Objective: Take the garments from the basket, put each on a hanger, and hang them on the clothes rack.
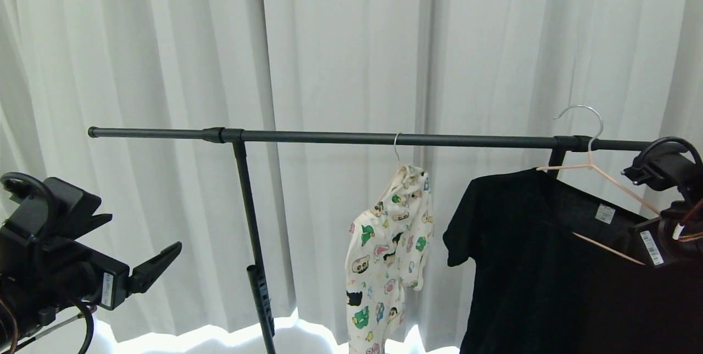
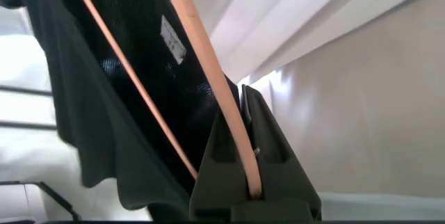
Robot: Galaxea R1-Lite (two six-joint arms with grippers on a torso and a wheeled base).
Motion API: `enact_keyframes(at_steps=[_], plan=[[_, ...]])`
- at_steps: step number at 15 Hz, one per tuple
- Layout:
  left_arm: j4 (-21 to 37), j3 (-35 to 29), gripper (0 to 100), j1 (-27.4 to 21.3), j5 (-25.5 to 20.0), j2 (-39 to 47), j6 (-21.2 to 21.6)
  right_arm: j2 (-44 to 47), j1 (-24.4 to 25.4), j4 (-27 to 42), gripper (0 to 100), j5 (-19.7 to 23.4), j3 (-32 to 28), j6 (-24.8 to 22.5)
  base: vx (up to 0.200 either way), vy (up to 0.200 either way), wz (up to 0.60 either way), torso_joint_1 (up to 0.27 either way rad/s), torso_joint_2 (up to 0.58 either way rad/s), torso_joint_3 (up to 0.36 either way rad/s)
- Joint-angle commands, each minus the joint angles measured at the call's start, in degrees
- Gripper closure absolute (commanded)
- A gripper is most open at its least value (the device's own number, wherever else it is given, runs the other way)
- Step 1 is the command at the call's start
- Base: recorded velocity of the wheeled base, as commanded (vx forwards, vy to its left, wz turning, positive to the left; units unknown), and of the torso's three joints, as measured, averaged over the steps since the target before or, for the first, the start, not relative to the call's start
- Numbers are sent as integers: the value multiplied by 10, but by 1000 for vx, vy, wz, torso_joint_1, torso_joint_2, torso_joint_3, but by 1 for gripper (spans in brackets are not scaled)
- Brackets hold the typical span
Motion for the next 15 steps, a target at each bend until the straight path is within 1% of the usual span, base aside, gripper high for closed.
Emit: enact_keyframes(at_steps=[1, 4, 5, 7, 11, 15], plan=[[0, 1, 0, -2, -1, -6, 4, 1, 0, 0, 100, 0, 0, 0, 200, 0, 0, 2, -2, -2], [0, 3, 0, -17, -1, -9, 6, 5, 0, 0, 100, -1, 0, 0, 200, 0, 0, 5, 4, 1], [-1, 3, 0, -26, -1, -8, 7, 12, -1, 0, 100, -7, 1, 0, 200, 0, 0, -2, -7, 2], [0, 3, 0, -36, -1, -8, 5, 30, 0, 0, 100, -33, 1, 3, 0, 0, 0, 0, 0, 0], [0, 2, 0, -36, -2, -6, 6, 57, 24, 0, 100, -37, 6, 26, 0, 0, 0, 0, 0, 0], [0, 2, 0, -36, -2, -5, 7, 127, 28, 0, 100, -54, -37, 57, 0, 0, 0, 0, 0, 0]])
